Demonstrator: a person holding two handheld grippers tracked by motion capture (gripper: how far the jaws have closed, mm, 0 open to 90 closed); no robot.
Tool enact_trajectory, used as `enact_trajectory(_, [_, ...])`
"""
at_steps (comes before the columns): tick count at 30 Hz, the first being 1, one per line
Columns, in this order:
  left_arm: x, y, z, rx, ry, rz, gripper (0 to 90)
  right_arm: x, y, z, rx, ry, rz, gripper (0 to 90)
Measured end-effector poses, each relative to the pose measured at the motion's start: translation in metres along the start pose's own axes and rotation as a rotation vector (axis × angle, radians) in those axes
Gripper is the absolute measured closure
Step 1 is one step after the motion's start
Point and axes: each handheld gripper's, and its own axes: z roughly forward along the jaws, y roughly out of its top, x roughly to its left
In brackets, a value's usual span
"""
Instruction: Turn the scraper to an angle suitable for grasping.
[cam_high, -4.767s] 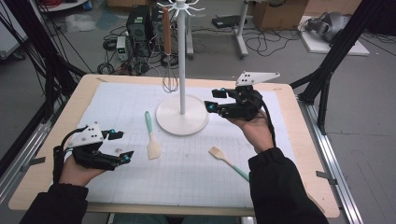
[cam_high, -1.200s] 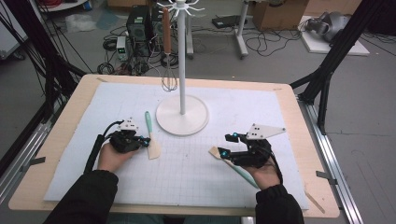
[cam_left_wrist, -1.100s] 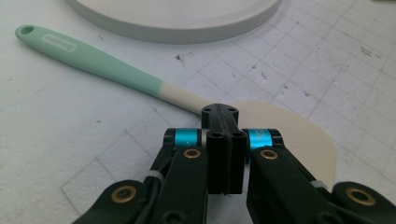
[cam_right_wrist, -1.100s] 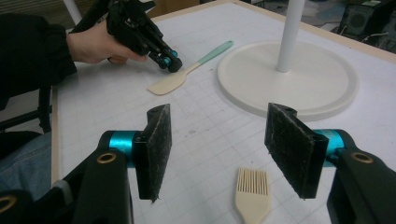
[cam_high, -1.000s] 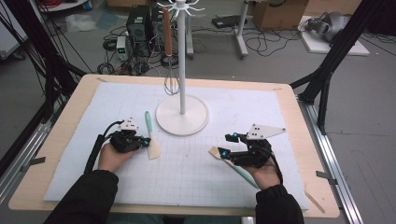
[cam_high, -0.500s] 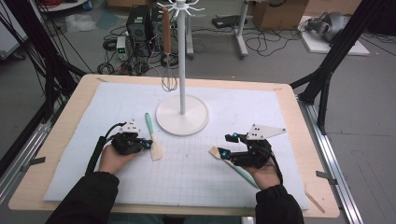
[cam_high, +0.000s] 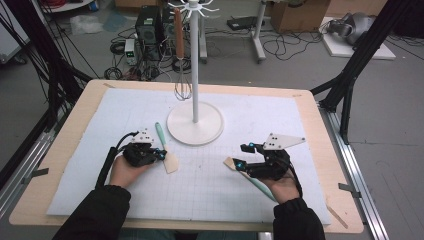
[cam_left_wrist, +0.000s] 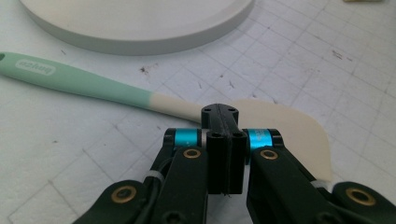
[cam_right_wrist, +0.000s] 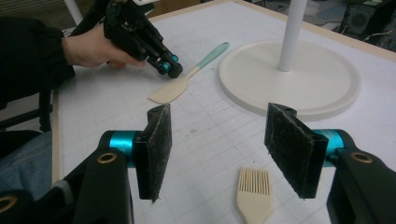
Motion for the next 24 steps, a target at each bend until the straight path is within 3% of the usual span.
enact_trajectory(11, [0.001, -0.001, 0.003, 0.002, -0.007, -0.014, 89.6, -0.001, -0.001, 0.001, -0.002, 0.002, 0.002, 40.6])
enact_trajectory(24, [-0.011, 0.001, 0.004, 0.015, -0.041, 0.025, 89.7, -0.001, -0.001, 0.001, 0.0, 0.002, 0.001, 40.6])
